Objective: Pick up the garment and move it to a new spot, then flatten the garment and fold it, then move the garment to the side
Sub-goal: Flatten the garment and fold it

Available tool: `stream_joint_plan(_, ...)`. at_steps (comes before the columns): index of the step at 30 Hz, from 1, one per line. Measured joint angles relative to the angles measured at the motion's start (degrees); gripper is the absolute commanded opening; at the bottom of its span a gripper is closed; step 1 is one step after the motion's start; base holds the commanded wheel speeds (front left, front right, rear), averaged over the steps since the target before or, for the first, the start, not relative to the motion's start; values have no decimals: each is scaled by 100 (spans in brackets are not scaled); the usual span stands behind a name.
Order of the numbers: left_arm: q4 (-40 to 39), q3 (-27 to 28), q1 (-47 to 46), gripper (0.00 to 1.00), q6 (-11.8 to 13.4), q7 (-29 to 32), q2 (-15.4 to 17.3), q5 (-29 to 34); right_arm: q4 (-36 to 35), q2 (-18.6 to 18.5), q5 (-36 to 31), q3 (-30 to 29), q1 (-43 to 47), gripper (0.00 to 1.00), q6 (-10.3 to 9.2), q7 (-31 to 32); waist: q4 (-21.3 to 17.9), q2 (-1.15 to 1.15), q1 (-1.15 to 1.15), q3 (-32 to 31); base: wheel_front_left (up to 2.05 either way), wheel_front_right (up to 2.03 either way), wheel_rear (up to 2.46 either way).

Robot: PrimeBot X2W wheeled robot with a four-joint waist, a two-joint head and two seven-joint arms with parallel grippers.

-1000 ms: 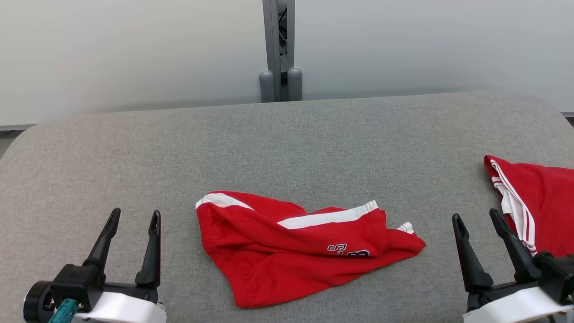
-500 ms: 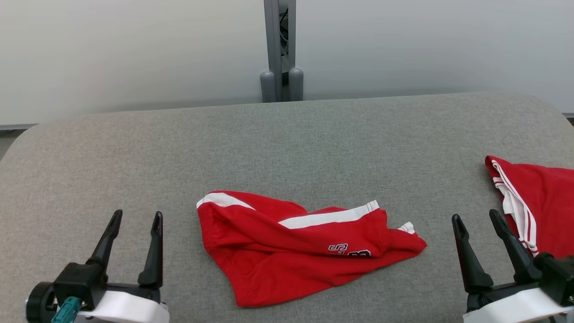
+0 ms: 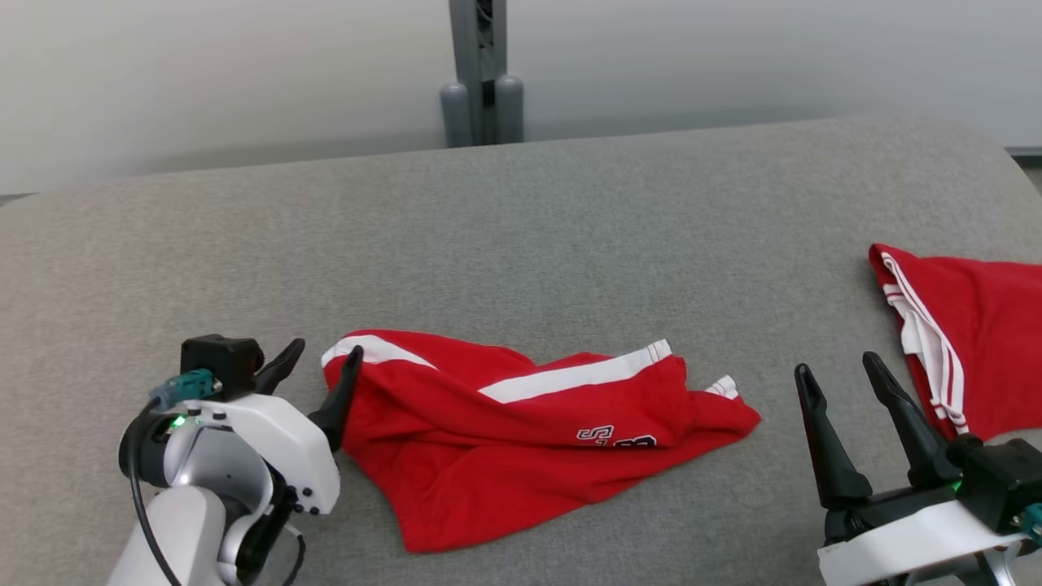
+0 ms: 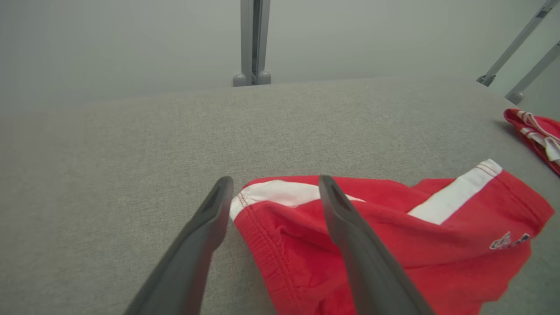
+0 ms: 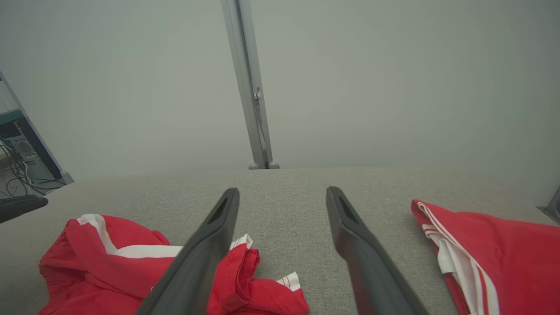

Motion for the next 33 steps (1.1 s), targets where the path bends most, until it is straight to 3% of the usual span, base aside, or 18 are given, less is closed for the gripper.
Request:
stream_joint_plan(6,1033,4,-463,100,-62,244,192,-179,158,5,53,12,-79,100,0,-76,-257,0,0,216,0,0,0)
stream_joint_plan(8,1282,-32,-536,91,-100,288,191,-222,196,9,63,3,-82,100,0,-101,-308,0,0,271,0,0,0)
stream_joint_plan(10,1456,-91,-572,67,-110,341,186,-282,240,7,93,-5,-89,100,0,-138,-337,0,0,306,0,0,0)
stream_joint_plan(11,1538,-127,-584,16,-132,349,186,-323,258,8,110,-8,-98,100,0,-155,-343,0,0,322,0,0,0)
stream_joint_plan(12,1590,-164,-591,0,-138,369,189,-349,268,8,113,-12,-111,100,0,-162,-348,0,0,336,0,0,0)
stream_joint_plan(17,1530,-341,-647,0,-156,-26,266,-265,294,9,147,-69,-191,100,0,-225,-318,0,0,361,0,0,0)
stream_joint_plan(22,937,-577,-578,0,-96,-432,421,164,277,8,158,-213,-190,100,0,-267,-195,0,0,386,0,0,0)
stream_joint_plan(33,-360,-1070,826,0,402,-516,524,742,182,11,131,-342,-189,100,0,-245,67,0,0,450,0,0,0)
